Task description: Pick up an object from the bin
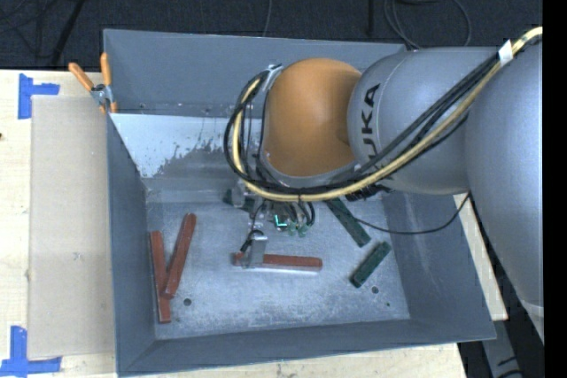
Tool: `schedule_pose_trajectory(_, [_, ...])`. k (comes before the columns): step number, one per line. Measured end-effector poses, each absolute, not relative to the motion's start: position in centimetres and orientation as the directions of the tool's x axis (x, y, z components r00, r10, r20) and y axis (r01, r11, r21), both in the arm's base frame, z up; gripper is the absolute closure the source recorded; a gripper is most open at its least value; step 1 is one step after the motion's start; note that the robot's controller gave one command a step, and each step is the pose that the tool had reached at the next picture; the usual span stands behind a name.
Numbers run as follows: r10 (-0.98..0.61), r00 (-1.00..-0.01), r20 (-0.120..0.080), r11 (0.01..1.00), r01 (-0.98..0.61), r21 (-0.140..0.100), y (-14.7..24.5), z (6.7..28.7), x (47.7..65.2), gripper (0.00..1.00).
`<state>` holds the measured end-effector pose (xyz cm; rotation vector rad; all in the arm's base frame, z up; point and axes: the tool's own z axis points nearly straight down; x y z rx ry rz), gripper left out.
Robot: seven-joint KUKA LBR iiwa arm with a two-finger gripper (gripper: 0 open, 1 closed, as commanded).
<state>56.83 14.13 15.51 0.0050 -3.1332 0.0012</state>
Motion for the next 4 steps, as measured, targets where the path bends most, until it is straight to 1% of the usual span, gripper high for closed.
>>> schedule_pose_trajectory(1, [0.076,-0.997,0.010,0.997,0.076,-0.004,9.6,6.5,54.2,0.00])
schedule_pose_trajectory(2, [0.150,-0.989,-0.001,0.989,0.150,-0.001,6.4,10.1,54.1,0.00])
schedule_pose_trajectory(3, [-0.035,-0.999,-0.001,0.999,-0.035,0.000,2.9,10.4,55.2,0.00])
schedule_pose_trajectory(4, [0.076,-0.997,0.005,0.997,0.076,0.000,5.0,6.8,53.1,0.00])
